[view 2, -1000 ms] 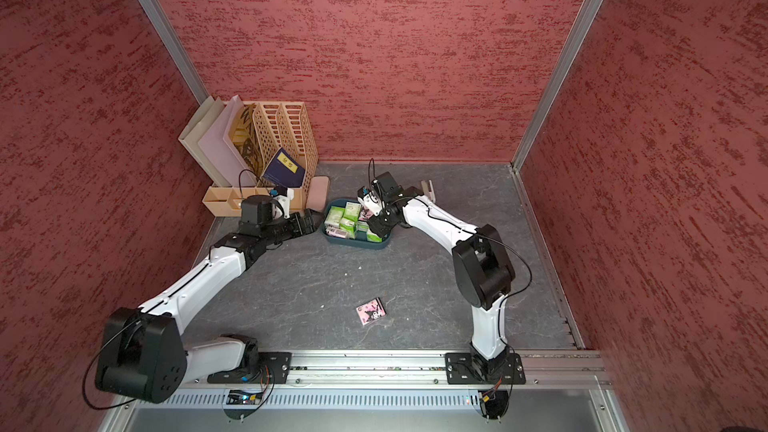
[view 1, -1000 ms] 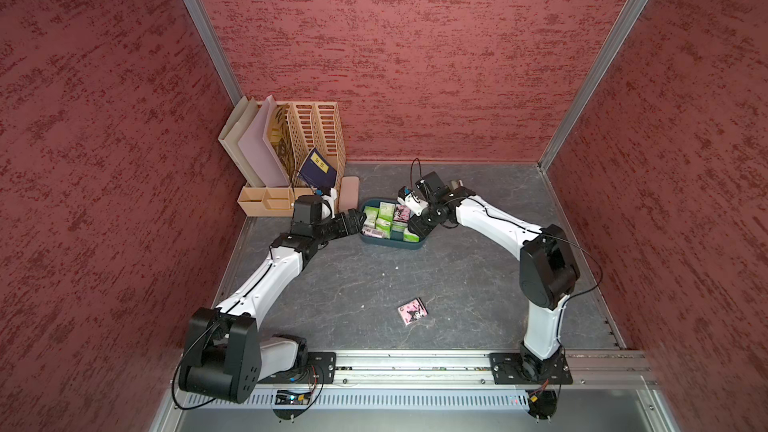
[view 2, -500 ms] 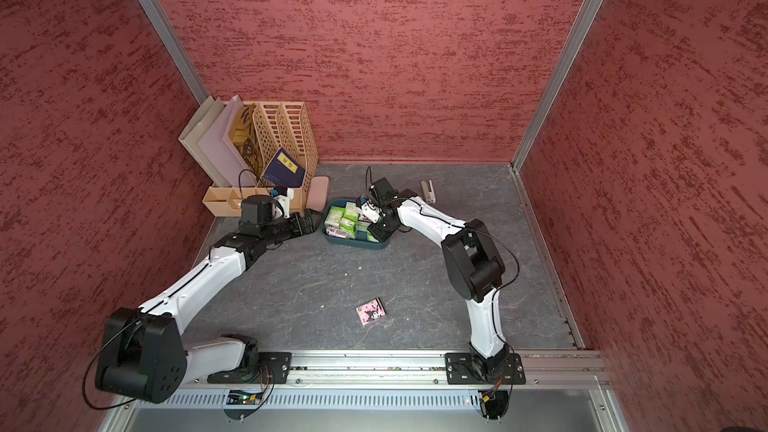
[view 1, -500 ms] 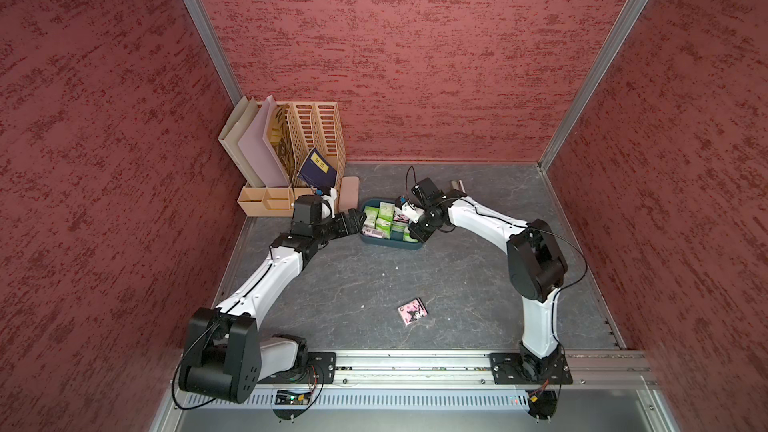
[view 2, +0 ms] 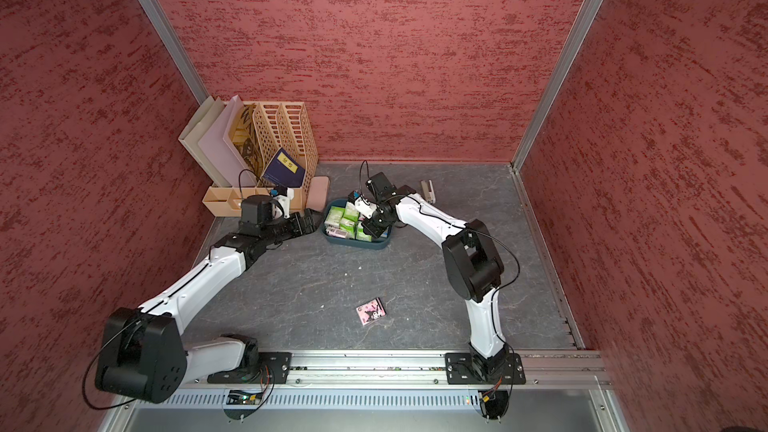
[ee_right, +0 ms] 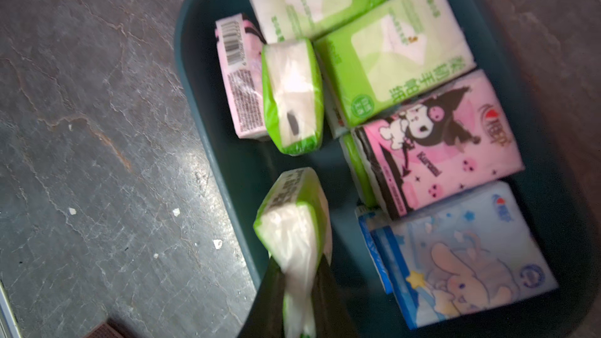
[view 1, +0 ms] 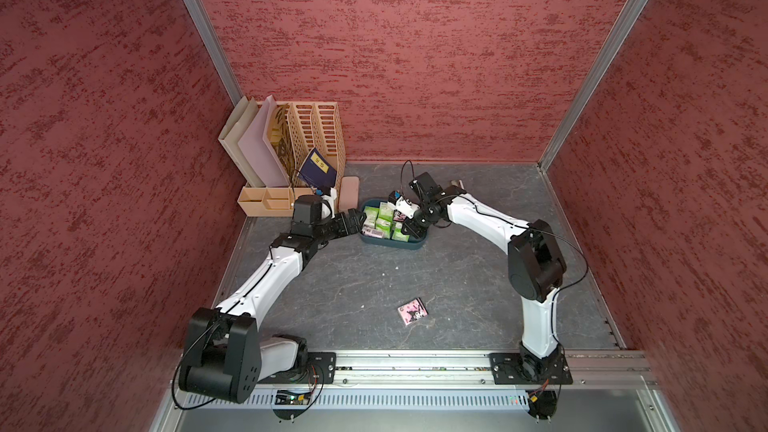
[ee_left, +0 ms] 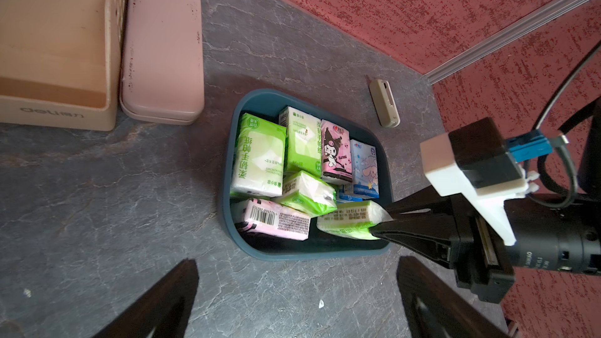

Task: Put the pocket tissues into the storage box
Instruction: Adjust the pocket tissues in the storage box.

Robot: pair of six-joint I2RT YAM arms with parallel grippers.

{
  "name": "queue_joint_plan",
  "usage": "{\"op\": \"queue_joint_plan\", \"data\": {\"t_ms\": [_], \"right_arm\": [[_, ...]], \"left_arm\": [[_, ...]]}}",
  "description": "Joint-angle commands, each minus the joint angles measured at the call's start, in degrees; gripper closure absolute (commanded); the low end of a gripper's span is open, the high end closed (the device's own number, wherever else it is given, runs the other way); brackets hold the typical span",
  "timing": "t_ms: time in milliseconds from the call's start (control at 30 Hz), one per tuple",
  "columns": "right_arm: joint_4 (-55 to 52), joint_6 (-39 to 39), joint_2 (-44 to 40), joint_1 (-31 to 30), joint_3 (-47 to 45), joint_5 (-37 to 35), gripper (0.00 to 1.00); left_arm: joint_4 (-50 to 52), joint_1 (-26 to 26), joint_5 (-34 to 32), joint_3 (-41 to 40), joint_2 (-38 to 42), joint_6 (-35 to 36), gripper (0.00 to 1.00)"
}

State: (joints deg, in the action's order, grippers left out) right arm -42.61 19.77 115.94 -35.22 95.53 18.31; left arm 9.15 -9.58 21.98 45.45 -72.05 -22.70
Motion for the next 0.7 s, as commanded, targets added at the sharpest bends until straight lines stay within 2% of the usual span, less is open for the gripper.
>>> {"op": "queue_joint_plan", "data": {"t_ms": [0,333,433,533,667], "right_arm": [[1.9,0.6,2.2,-1.3,2.3,2.5,0.99],[3.7,-0.3,5.9,-2.4,5.3,2.2,0.86],[3.8,-0.3,6.9,-2.5,5.8,1.7,0.77],[4.0,-0.5,7.1,-2.5,5.9,1.5,0.64],[5.3,-1.3,5.7,-2.5,4.9,1.5,0.59]], "left_arm": [[-0.6,0.3,-0.3,0.9,-0.3,-0.1,0.0],[0.0,0.4,-0.6,0.9,-0.2,0.3,0.0],[0.0,0.4,-0.6,0.9,-0.2,0.3,0.0],[0.2,0.4,-0.6,0.9,-0.2,0.4,0.0],[0.2,0.4,-0.4,1.0,-0.3,0.3,0.0]]}}
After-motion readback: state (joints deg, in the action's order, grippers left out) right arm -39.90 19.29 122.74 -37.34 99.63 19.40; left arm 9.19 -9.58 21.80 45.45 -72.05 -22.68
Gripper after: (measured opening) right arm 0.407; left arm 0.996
